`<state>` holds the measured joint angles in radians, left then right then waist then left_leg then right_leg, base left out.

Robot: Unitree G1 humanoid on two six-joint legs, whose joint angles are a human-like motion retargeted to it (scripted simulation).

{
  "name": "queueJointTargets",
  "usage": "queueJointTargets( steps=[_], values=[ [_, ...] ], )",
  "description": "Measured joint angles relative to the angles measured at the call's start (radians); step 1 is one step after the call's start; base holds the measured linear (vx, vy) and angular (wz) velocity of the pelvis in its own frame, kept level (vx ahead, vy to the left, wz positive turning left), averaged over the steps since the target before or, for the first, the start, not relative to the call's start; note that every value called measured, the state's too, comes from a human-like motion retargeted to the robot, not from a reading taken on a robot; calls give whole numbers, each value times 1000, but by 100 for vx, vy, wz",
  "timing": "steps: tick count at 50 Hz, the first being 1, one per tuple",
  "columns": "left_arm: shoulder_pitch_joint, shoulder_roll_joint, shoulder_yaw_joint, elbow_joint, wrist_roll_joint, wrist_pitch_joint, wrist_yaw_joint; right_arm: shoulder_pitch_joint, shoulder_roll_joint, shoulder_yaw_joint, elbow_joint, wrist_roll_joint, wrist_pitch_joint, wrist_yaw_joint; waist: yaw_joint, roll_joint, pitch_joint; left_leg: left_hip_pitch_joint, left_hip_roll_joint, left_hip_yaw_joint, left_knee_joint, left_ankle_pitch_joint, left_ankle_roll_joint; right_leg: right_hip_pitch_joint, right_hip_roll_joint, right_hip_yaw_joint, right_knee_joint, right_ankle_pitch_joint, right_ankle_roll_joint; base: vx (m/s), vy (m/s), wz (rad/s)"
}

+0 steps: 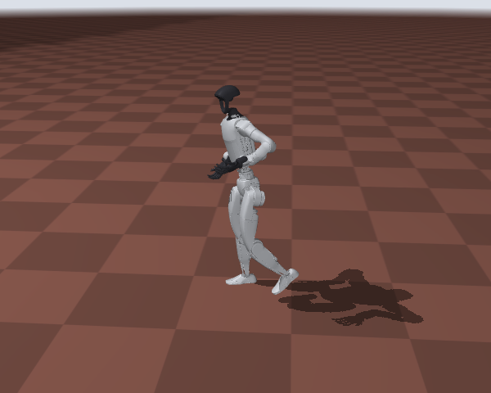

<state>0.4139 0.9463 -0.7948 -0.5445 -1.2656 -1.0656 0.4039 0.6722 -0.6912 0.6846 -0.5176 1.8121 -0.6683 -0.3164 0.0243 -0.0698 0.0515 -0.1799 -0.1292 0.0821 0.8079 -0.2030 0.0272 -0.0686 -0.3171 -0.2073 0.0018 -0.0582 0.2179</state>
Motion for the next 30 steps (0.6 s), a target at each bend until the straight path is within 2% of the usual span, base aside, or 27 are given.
queueJointTargets(
  steps=[3, 5, 7, 8, 9, 10, 12, 15, 17, 20, 22, 25, 28, 30],
  values=[
    [6, 15, 19, 0, 2, -5, -21, -10, -12, -10, 7, -43, -16, 13, 38, -17, 0, -69, 69, 204, 2, -114, 82, 17, -25, -74, 34, -15, -11, 38, -10, 146],
    [-2, 22, 47, 26, 43, -27, -13, -46, -47, -36, 15, -198, -164, -10, 80, -8, 4, -102, 81, 280, -92, -147, 79, 13, -13, -105, 60, -21, -20, 37, -6, 96],
    [-9, 29, 64, 37, 125, -41, 20, -74, -101, -68, -1, -427, -319, -80, 122, 5, 10, -95, 61, 328, -293, -114, 36, 28, 6, -136, 70, -27, -26, 38, -3, 73],
    [-21, 30, 75, 44, 208, -45, 93, -97, -146, -111, 0, -722, -375, -234, 143, 16, 22, -74, 45, 351, -425, -80, 9, 46, 18, -153, 71, -31, -25, 39, -1, 67],
    [-30, 34, 85, 42, 285, -42, 167, -113, -179, -148, -23, -983, -382, -427, 162, 34, 31, -58, 41, 378, -541, -52, -22, 68, 40, -174, 67, -36, -25, 40, 1, 68],
    [-36, 40, 95, 36, 358, -34, 243, -127, -205, -183, -57, -1226, -365, -640, 179, 54, 38, -44, 42, 406, -649, -28, -55, 94, 67, -196, 60, -42, -24, 42, 1, 76],
    [-42, 43, 99, 17, 451, -20, 342, -139, -236, -178, -141, -1522, -266, -933, 199, 92, 48, -42, 53, 476, -792, -9, -116, 150, 124, -243, 43, -53, -21, 45, 2, 88],
    [-38, 36, 93, 2, 478, -21, 371, -145, -237, -115, -162, -1535, -262, -988, 212, 118, 47, -63, 58, 550, -895, -4, -183, 217, 182, -297, 34, -65, -26, 49, 2, 92],
    [-39, 22, 80, -7, 466, -26, 364, -156, -223, -44, -158, -1414, -301, -937, 213, 118, 43, -71, 61, 537, -895, -3, -192, 248, 203, -315, 49, -59, -43, 54, 3, 84],
    [-33, 8, 72, -8, 440, -34, 330, -172, -201, 8, -136, -1214, -345, -800, 202, 109, 29, -42, 69, 467, -895, 4, -166, 271, 221, -332, 120, -11, -87, 59, 5, 74],
    [-27, 6, 75, 0, 446, -37, 317, -172, -206, -31, -107, -1248, -356, -767, 188, 111, 19, 1, 89, 418, -895, -13, -146, 263, 222, -344, 227, 59, -128, 64, 8, 70],
    [-37, 4, 59, 4, 469, -38, 329, -155, -221, -104, -95, -1460, -337, -875, 163, 125, 8, 65, 124, 349, -895, -54, -122, 179, 203, -310, 487, 182, -181, 62, 11, 80],
    [-55, 14, 28, -6, 486, -34, 353, -131, -233, -125, -122, -1578, -304, -980, 124, 126, -6, 104, 131, 272, -889, -81, -110, 13, 235, -139, 732, 244, -152, 56, 9, 110],
    [-62, 24, 12, -13, 496, -28, 364, -118, -236, -127, -134, -1586, -303, -998, 92, 131, -11, 122, 136, 217, -869, -100, -111, -85, 289, -25, 823, 225, -115, 52, 6, 132]
  ],
)
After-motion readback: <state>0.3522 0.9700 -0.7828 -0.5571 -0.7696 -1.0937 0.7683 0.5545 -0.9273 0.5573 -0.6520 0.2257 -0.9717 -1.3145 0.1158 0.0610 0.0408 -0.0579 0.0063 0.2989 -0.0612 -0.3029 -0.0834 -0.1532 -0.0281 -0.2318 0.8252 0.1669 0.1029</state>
